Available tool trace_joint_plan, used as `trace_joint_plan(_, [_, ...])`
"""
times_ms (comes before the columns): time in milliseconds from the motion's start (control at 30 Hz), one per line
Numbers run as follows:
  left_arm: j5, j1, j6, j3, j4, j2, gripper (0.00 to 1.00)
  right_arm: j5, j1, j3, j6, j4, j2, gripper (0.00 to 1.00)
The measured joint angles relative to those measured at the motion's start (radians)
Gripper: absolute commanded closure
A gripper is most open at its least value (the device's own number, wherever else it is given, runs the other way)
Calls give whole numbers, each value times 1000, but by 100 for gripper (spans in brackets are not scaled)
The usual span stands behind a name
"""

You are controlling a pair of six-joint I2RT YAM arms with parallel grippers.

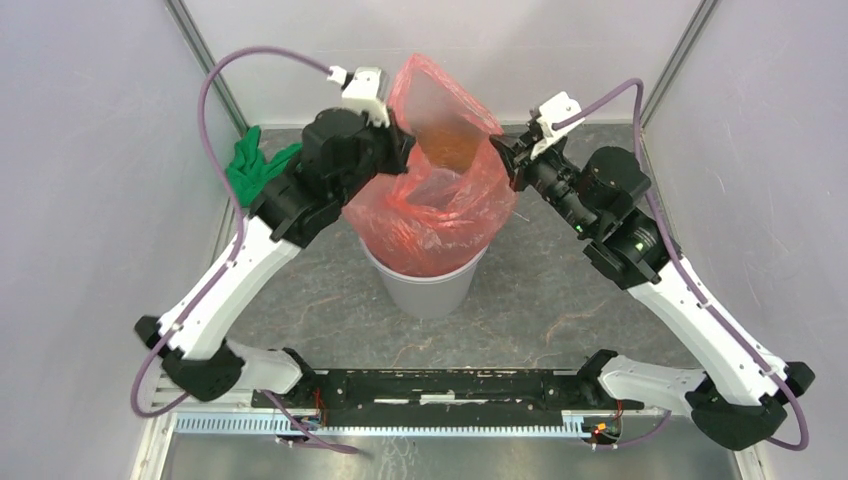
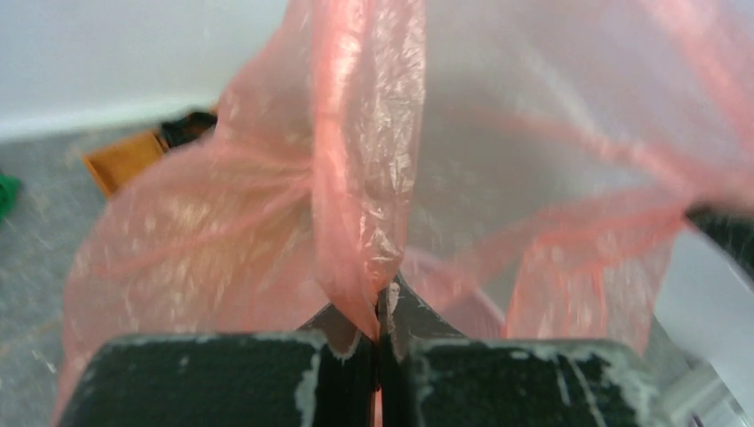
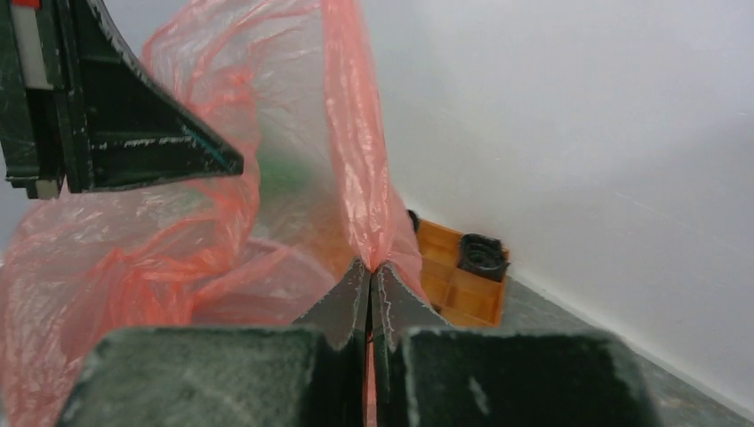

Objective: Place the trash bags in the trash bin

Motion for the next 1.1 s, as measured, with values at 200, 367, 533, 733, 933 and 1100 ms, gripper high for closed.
trace_joint_plan(200, [161,0,-109,-348,-2,-314,98,-209,0,-65,66,-95,-121,96])
trace_joint_plan(367, [260,0,-182,-410,-9,-458,98,-383,0,-78,117,-200,-169,91])
trace_joint_plan(533, [321,0,-238,-413,3,-523,98,-417,0,-37,131,-319,-167,87])
trace_joint_plan(733, [304,0,-266,-416,-9,-578,98,-50,0,-26,71,-386,-222,73])
trace_joint_plan(933, [299,0,-309,-415,-33,-619,98,34,-1,-34,24,-438,-259,27])
trace_joint_plan(1100, [341,0,-348,-412,-18,-624,98,56,-1,78,-74,-518,-275,10])
